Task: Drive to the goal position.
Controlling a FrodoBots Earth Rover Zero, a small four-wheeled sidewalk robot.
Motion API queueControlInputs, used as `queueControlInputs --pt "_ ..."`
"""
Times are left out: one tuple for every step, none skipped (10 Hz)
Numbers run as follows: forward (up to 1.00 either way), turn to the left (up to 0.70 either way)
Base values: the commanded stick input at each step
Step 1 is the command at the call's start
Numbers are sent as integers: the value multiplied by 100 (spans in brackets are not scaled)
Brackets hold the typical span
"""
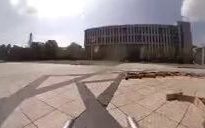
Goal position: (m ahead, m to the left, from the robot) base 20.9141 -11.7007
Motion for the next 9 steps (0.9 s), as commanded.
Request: queueControlInputs --pt "70 5" --pt "70 5" --pt "70 5" --pt "70 5" --pt "70 5" --pt "70 5" --pt "70 5" --pt "70 5" --pt "70 5"
